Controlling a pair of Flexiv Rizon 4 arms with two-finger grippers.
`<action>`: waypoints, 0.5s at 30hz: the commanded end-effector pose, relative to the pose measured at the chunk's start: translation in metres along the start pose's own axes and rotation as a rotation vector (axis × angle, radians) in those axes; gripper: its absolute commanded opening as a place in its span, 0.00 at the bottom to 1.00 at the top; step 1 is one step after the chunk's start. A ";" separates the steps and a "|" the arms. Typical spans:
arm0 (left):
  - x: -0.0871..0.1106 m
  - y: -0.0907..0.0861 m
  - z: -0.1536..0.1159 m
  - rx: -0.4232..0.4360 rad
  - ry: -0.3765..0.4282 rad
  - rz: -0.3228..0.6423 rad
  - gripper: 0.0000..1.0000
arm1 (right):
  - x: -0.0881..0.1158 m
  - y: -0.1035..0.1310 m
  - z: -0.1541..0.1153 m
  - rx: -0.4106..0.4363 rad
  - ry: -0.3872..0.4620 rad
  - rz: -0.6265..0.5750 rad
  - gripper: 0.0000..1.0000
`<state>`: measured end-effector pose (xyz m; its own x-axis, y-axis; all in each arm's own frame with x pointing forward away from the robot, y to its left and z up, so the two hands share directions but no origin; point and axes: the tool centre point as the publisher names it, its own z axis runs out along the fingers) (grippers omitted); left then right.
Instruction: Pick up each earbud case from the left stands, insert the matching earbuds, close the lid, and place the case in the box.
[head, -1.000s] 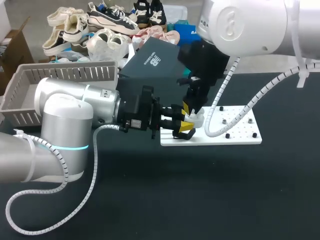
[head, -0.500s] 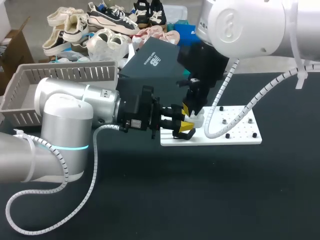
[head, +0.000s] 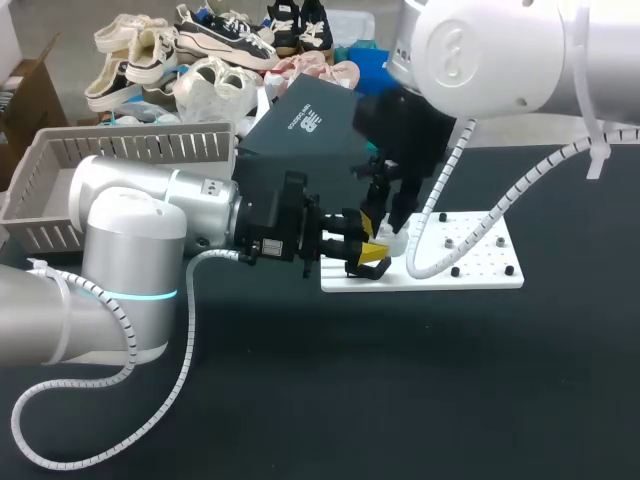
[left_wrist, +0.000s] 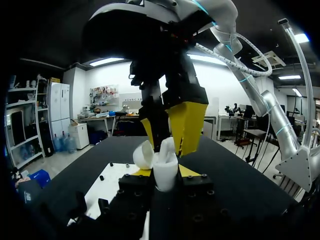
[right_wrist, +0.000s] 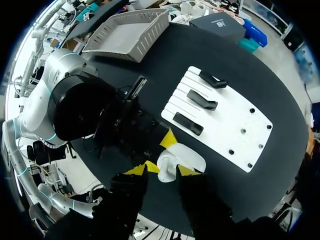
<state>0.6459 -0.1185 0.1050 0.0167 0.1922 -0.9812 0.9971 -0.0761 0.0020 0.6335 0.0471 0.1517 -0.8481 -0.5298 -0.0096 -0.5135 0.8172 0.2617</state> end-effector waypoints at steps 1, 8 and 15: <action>0.000 -0.001 0.001 -0.005 -0.001 0.001 0.00 | -0.002 0.001 -0.001 0.003 0.003 -0.002 0.47; 0.000 -0.001 0.001 -0.005 -0.001 0.001 0.00 | 0.000 0.003 -0.003 0.009 -0.001 -0.010 0.49; 0.000 -0.001 0.001 -0.005 -0.001 0.001 0.00 | 0.001 0.005 -0.005 0.012 0.000 -0.012 0.54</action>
<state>0.6459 -0.1188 0.1050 0.0167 0.1923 -0.9812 0.9971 -0.0758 0.0021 0.6327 0.0501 0.1563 -0.8415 -0.5402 -0.0106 -0.5250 0.8129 0.2523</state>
